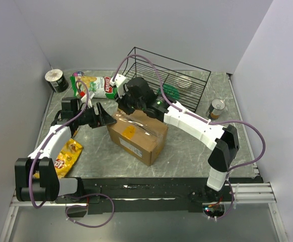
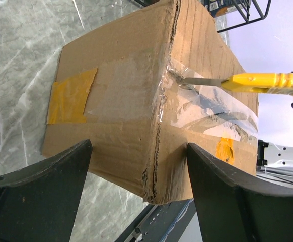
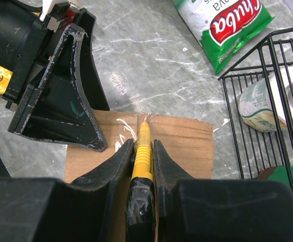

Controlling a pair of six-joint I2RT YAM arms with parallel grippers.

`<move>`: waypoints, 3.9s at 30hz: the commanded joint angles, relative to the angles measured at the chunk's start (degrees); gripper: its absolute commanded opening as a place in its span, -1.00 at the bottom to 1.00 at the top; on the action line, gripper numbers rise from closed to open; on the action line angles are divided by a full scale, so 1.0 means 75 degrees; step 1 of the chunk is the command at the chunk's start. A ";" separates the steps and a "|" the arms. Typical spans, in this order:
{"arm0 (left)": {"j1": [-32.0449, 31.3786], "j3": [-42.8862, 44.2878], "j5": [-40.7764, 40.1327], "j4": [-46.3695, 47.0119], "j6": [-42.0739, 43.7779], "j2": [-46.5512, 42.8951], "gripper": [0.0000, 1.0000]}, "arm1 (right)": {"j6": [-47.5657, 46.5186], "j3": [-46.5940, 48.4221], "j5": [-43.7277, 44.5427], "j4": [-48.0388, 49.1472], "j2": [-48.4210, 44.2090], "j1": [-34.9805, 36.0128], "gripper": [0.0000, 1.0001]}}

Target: Unpack the express box

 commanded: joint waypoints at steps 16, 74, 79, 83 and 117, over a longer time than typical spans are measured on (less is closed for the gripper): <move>0.0016 -0.0066 -0.0081 0.0174 -0.0057 -0.0067 0.62 | -0.0689 0.0720 0.0469 0.0444 -0.0211 0.0079 -1.00; 0.0039 -0.0265 -0.1335 0.0022 -0.0748 -0.0020 0.45 | 0.0295 0.0345 0.0374 -0.2955 -0.0667 0.0067 -1.00; 0.0039 -0.0276 -0.1429 0.0010 -0.0772 -0.0008 0.44 | 0.0330 -0.0019 0.0374 -0.3294 -0.0996 0.0079 -1.00; 0.0039 -0.0230 -0.1534 -0.0025 -0.0760 0.0003 0.44 | 0.0377 -0.0335 0.0374 -0.3621 -0.1406 0.0079 -1.00; -0.0277 0.0391 0.0646 0.0751 -0.0024 -0.0501 0.72 | -0.0606 -0.1486 0.0374 -0.4175 -0.2755 -0.0343 -1.00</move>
